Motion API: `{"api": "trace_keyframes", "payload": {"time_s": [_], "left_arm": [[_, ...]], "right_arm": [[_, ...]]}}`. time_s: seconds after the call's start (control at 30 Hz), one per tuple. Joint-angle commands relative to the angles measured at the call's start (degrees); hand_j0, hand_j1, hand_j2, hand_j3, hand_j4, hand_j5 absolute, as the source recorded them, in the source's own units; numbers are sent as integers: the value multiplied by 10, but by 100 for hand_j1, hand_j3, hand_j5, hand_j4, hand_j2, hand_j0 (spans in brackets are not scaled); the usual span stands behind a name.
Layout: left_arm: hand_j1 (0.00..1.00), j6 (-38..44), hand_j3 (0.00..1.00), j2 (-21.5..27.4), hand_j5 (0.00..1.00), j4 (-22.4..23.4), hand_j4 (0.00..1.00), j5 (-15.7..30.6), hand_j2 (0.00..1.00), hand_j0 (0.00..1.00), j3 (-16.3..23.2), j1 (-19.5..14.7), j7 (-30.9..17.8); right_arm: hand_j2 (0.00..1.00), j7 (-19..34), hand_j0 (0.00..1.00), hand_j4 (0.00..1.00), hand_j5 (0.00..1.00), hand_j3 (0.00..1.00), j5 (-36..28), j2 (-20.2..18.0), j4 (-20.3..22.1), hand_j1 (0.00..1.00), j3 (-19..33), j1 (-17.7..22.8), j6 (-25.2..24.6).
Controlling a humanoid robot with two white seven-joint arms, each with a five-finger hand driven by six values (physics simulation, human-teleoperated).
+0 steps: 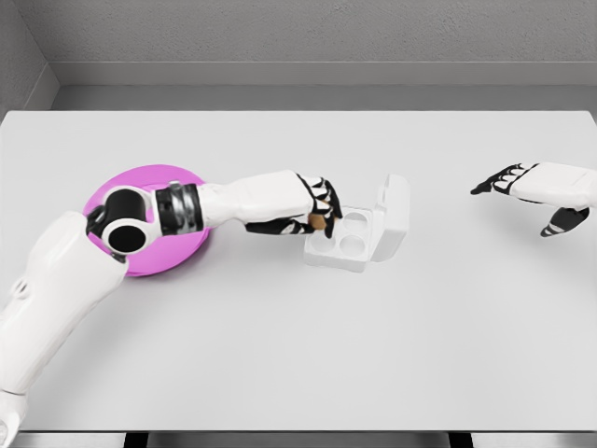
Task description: Pack egg into the box and close the box lid
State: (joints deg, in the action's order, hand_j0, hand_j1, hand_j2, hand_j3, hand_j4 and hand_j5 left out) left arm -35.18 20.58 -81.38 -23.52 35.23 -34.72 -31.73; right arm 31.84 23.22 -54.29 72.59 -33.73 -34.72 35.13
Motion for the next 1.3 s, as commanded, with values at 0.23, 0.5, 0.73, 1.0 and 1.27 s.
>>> {"api": "trace_keyframes", "payload": {"time_s": [0.23, 0.5, 0.73, 1.0, 1.27], "left_arm": [[46, 2, 46, -6, 46, 0, 46, 4, 46, 46, 2, -1, 1], [46, 2, 46, -8, 46, 1, 46, 6, 46, 46, 3, 0, 2], [46, 2, 46, -14, 46, 6, 46, 11, 46, 46, 3, 5, 2], [47, 2, 47, -10, 47, 8, 47, 13, 47, 47, 2, 7, 3], [53, 2, 53, -12, 53, 6, 53, 12, 53, 53, 1, 14, 3]], "right_arm": [[100, 1, 100, 100, 100, 100, -1, 0, 3, 100, -5, 4, -1], [100, 31, 100, 100, 100, 100, -1, 15, 0, 100, -1, 4, -1], [100, 30, 100, 100, 100, 100, -1, 15, 4, 100, -1, 5, -1], [100, 30, 100, 100, 100, 100, -1, 14, 6, 100, -2, 8, -1], [100, 30, 100, 100, 100, 100, -1, 14, 6, 100, -2, 8, -1]]}}
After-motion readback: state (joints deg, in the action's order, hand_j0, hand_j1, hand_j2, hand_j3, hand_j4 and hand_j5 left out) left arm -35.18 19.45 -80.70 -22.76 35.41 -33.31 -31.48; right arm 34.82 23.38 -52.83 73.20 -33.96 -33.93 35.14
